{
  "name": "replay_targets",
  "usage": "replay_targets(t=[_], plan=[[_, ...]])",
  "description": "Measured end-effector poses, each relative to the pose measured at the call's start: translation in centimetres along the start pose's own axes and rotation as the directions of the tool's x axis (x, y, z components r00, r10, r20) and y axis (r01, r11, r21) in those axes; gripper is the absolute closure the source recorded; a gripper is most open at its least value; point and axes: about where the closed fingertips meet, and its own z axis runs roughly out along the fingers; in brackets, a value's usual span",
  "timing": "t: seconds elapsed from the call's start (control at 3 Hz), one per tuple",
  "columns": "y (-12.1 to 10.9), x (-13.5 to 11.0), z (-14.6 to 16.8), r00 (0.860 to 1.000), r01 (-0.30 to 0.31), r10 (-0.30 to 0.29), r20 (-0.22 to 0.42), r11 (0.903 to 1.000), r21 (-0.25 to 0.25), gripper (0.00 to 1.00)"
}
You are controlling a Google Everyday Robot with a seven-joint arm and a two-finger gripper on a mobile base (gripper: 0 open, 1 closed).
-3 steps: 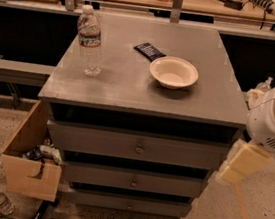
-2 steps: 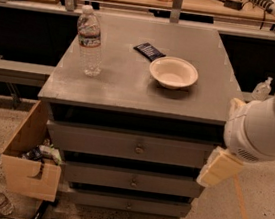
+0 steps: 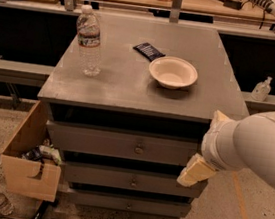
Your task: Open top drawer
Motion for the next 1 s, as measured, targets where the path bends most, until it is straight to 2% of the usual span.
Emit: replay_targets(t=[0.33,0.67,1.0], plan=[[2.1,0.2,2.4,1.0,-0.03,0.03,0.0,0.9994,-0.019,0.0],[6.0,0.2,5.8,0.998,-0.045,0.043,-0.052,0.9984,-0.034,0.0],[6.1,0.1,5.8,0.998,-0.041,0.04,-0.051,0.9985,-0.035,0.0]])
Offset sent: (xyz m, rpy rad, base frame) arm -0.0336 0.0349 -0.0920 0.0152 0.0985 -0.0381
